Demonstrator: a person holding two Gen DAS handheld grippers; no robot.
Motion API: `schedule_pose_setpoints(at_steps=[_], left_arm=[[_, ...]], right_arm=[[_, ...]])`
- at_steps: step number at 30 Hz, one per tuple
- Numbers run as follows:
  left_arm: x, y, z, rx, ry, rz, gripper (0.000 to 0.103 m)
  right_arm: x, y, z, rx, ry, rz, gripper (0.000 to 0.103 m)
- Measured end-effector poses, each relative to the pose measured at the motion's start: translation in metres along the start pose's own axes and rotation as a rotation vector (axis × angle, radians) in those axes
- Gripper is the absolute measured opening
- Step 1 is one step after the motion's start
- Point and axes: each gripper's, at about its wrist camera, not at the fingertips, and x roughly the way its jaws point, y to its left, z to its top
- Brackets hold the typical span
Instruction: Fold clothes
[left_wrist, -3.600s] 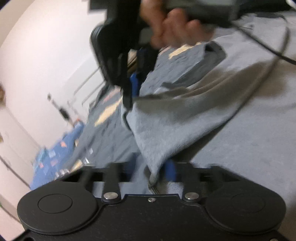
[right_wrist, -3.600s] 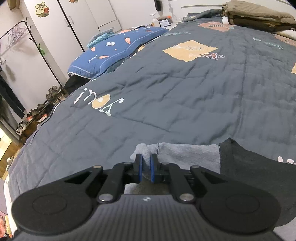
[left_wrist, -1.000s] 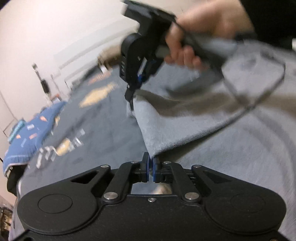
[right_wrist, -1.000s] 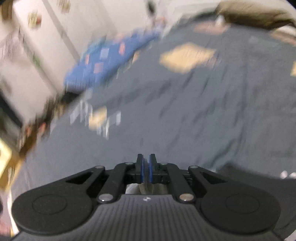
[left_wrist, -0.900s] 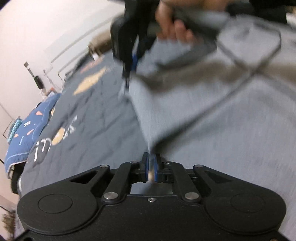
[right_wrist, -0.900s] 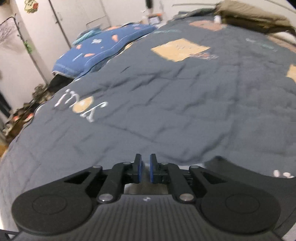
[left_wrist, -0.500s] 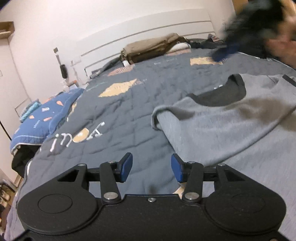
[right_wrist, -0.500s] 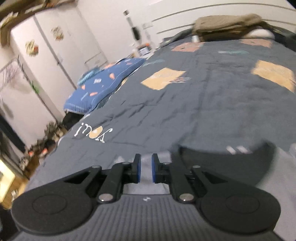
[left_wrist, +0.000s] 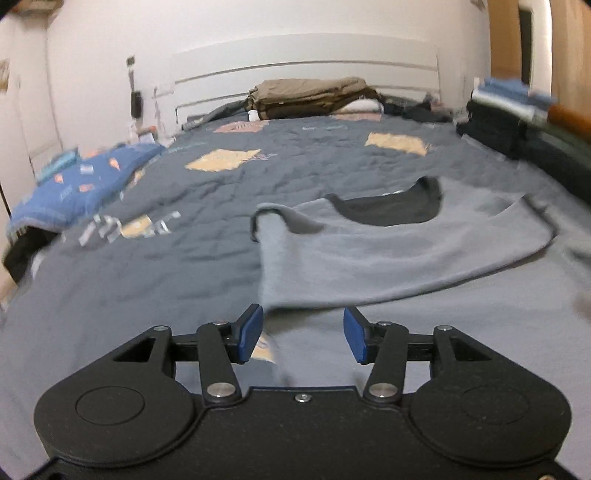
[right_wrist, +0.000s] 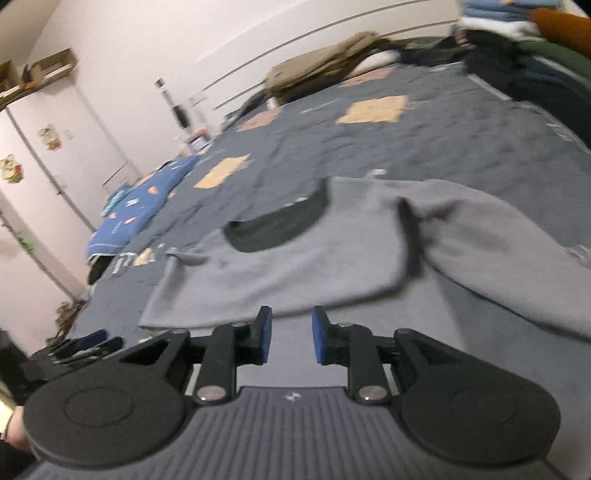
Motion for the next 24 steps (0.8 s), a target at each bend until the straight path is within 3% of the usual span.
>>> schedule_pose_setpoints(at_steps=[6,12,17,24], left_arm=[[-0.033,-0.027,-0.023,-0.092,-0.022,-0.05,0.052],[-0.052,-0.054,-0.035,-0.209,-0.037,-0.159,0.06],[-0.063,-0.067,-0.048,-0.157,-0.003,-0.151,0.061],[-0.084,-0.062,-0.065,-0.168,0.043,-0.084,0.063]], right_arm=[[-0.023,-0.034,-0.044,0.068,-0.043,-0.043,0.028],[-0.04,-0.07,-0.067,0.17,-0.084,-0.089,0.029],[-0.056,-0.073,-0.078,0.097,-0.048,-0.11,0.03],[-0.082,-0.084,-0.112,0.035,0.021,-0.161,0.031]])
